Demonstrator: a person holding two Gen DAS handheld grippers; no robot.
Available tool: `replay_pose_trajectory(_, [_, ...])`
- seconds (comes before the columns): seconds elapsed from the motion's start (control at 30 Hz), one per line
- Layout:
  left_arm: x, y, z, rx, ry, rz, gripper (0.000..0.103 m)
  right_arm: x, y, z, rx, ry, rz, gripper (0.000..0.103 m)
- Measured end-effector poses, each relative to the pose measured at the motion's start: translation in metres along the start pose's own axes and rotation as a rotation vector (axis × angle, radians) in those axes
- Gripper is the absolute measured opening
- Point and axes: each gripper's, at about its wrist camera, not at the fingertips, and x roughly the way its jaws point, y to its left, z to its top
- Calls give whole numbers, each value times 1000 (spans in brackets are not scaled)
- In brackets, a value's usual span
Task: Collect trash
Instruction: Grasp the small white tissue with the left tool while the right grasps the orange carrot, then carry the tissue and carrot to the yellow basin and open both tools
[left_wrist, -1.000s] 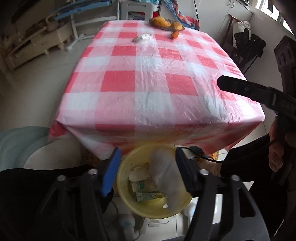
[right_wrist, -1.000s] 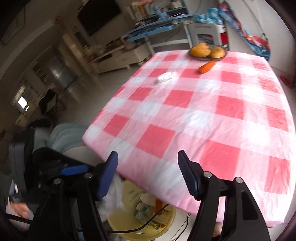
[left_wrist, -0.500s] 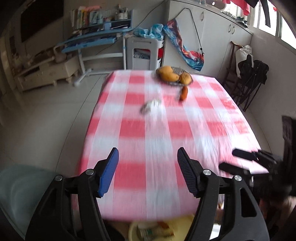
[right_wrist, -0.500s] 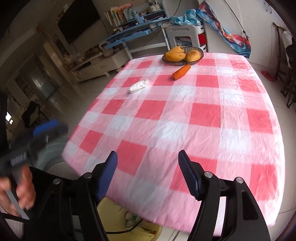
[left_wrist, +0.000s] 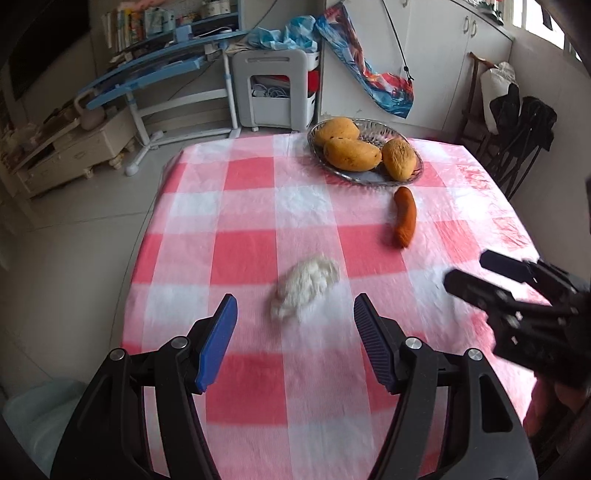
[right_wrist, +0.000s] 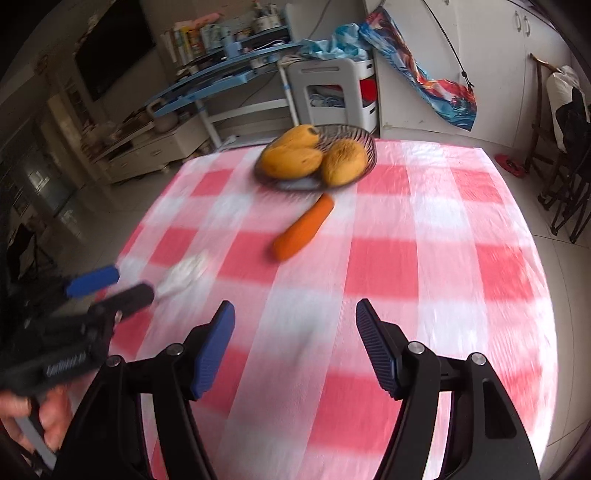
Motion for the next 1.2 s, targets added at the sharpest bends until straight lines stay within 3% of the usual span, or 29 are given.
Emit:
replay_pose_trajectory(0.23, [28, -2, 10, 40, 33, 18, 63, 38, -3, 27, 10, 9, -11, 65])
replay_pose_trajectory(0.37, [42, -5, 12, 66, 56, 27, 63, 50, 5, 34, -41, 20, -45, 59])
replay_pose_trajectory(0.4, [46, -5, 12, 70, 65, 28, 60, 51, 6, 36, -56, 23, -52, 52])
replay_pose_trajectory(0.47, [52, -5, 13, 72, 87, 11, 44, 53, 11, 38, -94, 33, -70, 42])
replay_pose_trajectory(0.5, [52, -4, 14, 63, 84, -13, 29, 53, 14, 37, -115, 36, -84, 36])
replay_pose_trajectory(0.53, [53, -4, 15, 61, 91, -26, 22, 52, 14, 36, -128, 39, -90, 29])
replay_pose_trajectory(0.57, [52, -5, 16, 64, 91, -29, 21, 52, 13, 36, -132, 41, -88, 18])
replay_pose_trajectory(0.77, [35, 9, 16, -26, 57, -102, 18, 29, 10, 25, -129, 57, 8, 15])
replay_pose_trajectory(1.0, [-23, 29, 2, -135, -40, -184, 18, -28, 14, -7, -29, 27, 223, 15])
replay_pose_trajectory(1.2, [-60, 34, -23, -156, -95, -187, 18, -61, 32, -36, -8, 5, 317, 15])
